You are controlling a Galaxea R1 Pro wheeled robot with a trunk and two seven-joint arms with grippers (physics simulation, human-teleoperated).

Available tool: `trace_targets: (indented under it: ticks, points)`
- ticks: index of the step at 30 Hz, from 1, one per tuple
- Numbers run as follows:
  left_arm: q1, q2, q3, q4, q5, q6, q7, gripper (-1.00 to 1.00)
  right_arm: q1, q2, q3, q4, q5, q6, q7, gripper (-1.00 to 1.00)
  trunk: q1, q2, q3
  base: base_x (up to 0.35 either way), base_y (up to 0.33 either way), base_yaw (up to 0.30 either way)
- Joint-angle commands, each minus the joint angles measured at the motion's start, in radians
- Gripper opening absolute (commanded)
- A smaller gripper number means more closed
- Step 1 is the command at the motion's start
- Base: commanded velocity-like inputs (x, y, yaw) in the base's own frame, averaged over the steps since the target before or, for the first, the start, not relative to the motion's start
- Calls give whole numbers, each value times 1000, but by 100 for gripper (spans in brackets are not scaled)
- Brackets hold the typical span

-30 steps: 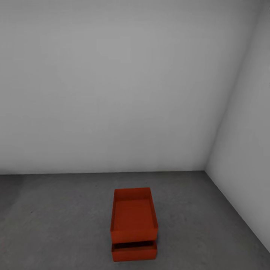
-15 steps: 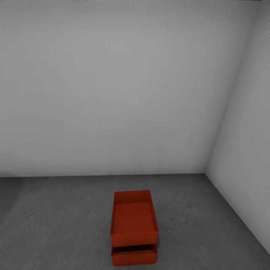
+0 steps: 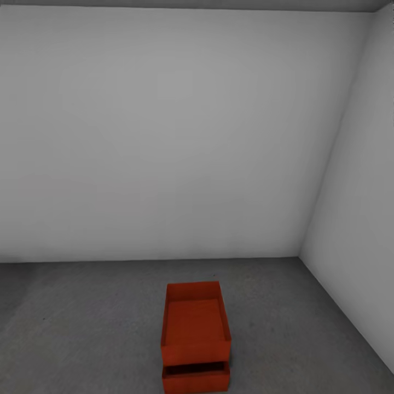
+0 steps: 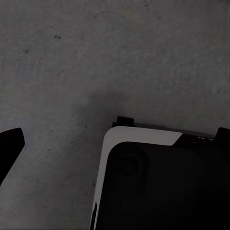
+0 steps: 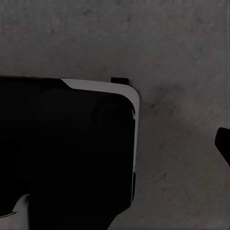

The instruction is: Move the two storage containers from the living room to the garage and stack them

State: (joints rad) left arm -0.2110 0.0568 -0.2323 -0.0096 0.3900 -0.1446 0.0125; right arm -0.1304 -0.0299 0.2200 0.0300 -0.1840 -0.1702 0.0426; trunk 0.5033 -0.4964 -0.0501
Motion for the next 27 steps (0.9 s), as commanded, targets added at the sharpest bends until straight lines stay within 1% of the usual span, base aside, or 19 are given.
trace_targets:
  ticks: [1,7,11,13,15,16,19,21,27]
  points:
    - [-1,0,-9,0,7,-3,1,100,-2,0,7,3,-10,-7,4,100,0,-2,0,0,0,0]
    - [-1,0,-9,0,4,-3,1,100,-2,-4,7,3,-15,-10,4,100,0,-2,9,0,0,0]
    - [0,1,-10,7,8,3,-9,100,-2,0,8,2,-15,-10,3,100,0,-2,16,0,0,0]
    - [1,-2,-11,8,9,8,-26,100,-2,0,8,2,-15,-9,3,100,0,-2,17,0,0,0]
    - [2,-8,-11,9,11,22,-86,100,-2,-1,7,2,-15,-7,2,100,0,-2,18,0,0,0]
    - [2,-6,-10,10,12,33,-122,100,-2,-3,8,2,-15,-6,2,100,0,-2,19,0,0,0]
    - [2,-1,-10,10,13,55,-178,100,-2,-5,8,2,-13,-2,1,100,0,-2,19,0,0,0]
    - [2,1,-10,10,13,64,-197,100,-2,-6,8,2,-12,0,1,100,0,-2,19,0,0,0]
    - [2,1,-10,10,16,68,-215,100,-2,-7,12,2,-10,1,2,100,0,-2,19,0,0,0]
